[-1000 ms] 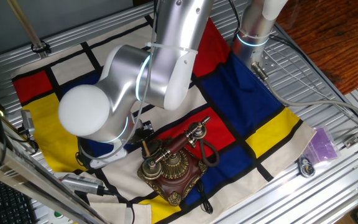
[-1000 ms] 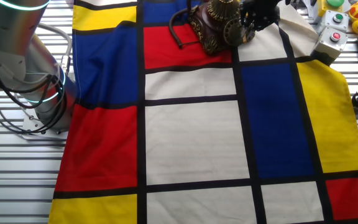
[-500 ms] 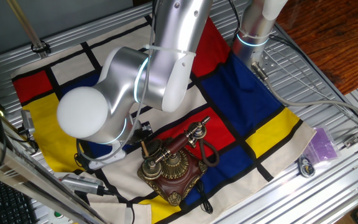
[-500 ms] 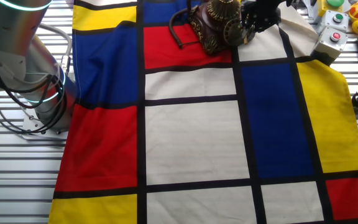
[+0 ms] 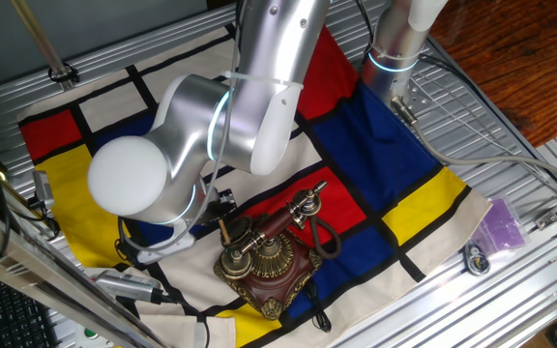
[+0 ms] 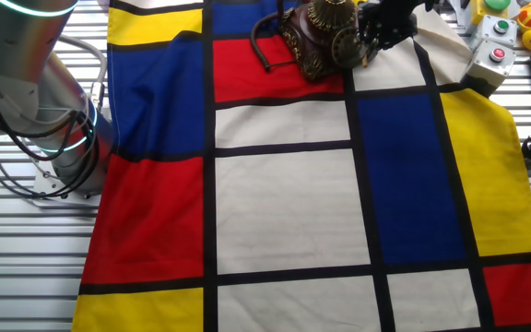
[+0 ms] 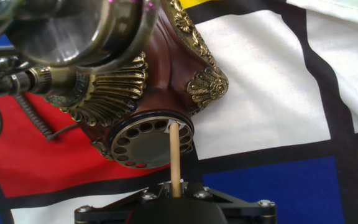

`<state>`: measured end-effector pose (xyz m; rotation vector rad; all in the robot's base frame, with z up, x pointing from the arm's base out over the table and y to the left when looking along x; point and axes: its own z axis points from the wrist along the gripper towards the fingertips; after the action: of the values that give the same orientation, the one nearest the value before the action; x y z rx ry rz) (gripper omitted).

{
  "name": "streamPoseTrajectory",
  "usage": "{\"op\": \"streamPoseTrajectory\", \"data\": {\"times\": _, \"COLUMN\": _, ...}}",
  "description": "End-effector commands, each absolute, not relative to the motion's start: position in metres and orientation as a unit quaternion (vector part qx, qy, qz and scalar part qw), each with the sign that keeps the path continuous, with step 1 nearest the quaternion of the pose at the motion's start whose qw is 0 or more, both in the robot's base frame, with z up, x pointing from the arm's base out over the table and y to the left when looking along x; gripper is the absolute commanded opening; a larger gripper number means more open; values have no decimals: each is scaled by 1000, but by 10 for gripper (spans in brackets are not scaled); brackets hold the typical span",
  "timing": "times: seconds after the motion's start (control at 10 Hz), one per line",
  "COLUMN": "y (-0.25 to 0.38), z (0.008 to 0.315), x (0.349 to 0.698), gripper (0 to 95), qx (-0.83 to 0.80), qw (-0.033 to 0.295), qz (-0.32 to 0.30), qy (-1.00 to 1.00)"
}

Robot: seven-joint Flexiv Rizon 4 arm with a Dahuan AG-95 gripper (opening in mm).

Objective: Dial a number on an old rotary phone

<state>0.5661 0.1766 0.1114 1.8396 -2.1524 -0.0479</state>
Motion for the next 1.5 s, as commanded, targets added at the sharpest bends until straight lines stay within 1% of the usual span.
{"op": "streamPoseTrajectory", "data": {"times": 0.1, "y": 177, "z": 110, "x": 567, "gripper": 0, "qx": 641, "qw": 153, "qz": -16, "qy": -752}}
{"op": "streamPoseTrajectory", "data": {"times": 1.5, "y": 173, "z": 106, "x": 569, "gripper": 0, "qx": 638, "qw": 163, "qz": -9, "qy": -753}}
